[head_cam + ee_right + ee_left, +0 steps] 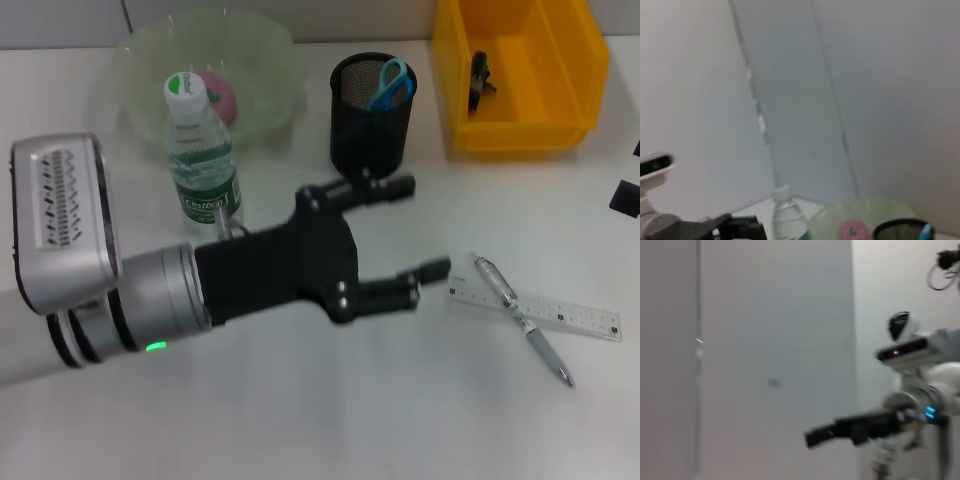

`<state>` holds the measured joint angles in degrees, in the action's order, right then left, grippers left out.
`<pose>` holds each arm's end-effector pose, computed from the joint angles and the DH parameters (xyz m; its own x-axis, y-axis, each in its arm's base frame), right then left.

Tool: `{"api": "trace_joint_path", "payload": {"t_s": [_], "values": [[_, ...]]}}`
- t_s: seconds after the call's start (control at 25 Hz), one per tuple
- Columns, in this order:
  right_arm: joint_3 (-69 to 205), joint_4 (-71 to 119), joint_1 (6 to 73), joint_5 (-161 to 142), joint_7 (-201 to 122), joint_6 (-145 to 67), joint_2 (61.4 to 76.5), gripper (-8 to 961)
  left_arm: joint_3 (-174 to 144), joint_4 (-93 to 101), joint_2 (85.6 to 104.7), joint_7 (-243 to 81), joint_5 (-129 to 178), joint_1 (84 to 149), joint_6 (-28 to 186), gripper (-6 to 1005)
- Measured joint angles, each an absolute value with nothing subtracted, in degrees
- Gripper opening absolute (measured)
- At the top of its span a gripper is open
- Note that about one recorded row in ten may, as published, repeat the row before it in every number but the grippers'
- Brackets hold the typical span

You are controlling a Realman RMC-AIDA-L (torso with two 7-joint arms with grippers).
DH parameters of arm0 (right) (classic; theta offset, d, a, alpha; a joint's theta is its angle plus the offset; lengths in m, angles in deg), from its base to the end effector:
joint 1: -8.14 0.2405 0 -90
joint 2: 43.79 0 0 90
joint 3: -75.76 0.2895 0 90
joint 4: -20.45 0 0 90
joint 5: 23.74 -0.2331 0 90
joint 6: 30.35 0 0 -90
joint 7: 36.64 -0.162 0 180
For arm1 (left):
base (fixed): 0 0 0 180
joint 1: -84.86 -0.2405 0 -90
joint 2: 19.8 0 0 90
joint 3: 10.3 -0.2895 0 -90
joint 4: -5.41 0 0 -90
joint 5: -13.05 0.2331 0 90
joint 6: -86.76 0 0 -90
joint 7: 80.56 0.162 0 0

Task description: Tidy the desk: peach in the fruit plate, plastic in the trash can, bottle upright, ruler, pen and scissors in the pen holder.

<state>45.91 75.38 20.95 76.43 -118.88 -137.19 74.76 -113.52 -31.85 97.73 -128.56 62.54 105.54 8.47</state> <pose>0.3342 0.2815 0.0777 0.6753 -0.2019 -0.7094 -0.5211 -0.8113 -0.2651 -0.2154 0.3047 -0.1157 0.6862 -0.0380 0.7264 0.1213 -0.9787 -0.1658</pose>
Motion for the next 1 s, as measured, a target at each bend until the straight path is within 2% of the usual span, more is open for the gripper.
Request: {"api": "trace_joint_path", "payload": {"t_s": [0.24, 0.36, 0.4, 0.44, 0.6, 0.64, 0.8, 0.96, 1.0], "values": [[45.9, 79.4, 22.4, 79.1, -123.4, -139.0, 74.32, 818, -112.8, -31.8, 96.25, -138.1, 67.8, 106.4, 4.4, 787], [45.6, 79.9, 24.2, 82.4, -125.7, -140.1, 73.41, 818, -109.5, -31.8, 95.63, -143.0, 72.0, 106.7, 1.2, 787], [45.5, 80.2, 26.6, 85.8, -128.6, -142.0, 72.01, 818, -106.6, -31.8, 95.52, -145.1, 74.6, 106.6, -1.0, 787], [45.5, 80.2, 26.6, 85.8, -128.6, -142.0, 72.01, 818, -106.6, -31.8, 95.52, -145.1, 74.6, 106.6, -1.0, 787], [45.2, 81.4, 35.3, 97.8, -137.1, -145.0, 68.08, 817, -99.8, -31.8, 96.17, -146.6, 79.5, 105.9, -4.8, 787], [45.2, 81.4, 35.3, 97.8, -137.1, -145.0, 68.08, 817, -99.8, -31.8, 96.17, -146.6, 79.5, 105.9, -4.8, 787], [39.0, 82.9, 44.5, 109.2, -143.3, -146.8, 66.53, 817, -98.5, -31.8, 96.48, -146.5, 81.3, 105.8, -5.3, 787], [34.6, 82.9, 48.6, 114.3, -145.6, -145.7, 66.65, 817, -98.5, -31.8, 96.55, -146.1, 81.3, 105.8, -5.2, 787], [31.9, 83.5, 50.6, 117.6, -146.2, -144.0, 67.64, 817, -98.5, -31.7, 96.56, -146.1, 81.3, 105.8, -5.1, 787]]}}
